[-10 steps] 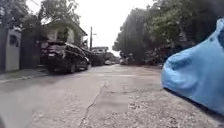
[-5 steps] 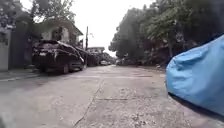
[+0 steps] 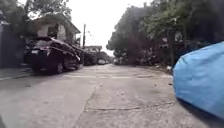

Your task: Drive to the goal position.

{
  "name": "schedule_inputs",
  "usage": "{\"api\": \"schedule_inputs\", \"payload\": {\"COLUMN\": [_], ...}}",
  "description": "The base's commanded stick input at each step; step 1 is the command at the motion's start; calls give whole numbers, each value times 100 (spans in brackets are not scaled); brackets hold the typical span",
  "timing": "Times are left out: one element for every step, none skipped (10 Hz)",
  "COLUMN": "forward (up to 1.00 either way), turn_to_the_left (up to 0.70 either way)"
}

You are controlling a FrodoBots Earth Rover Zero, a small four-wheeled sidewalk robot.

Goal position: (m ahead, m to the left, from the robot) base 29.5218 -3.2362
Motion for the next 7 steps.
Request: {"api": "schedule_inputs", "payload": {"forward": [70, 70, 70, 70, 70, 70, 70], "turn_to_the_left": [0, 0, 0, 0, 0, 0, 0]}}
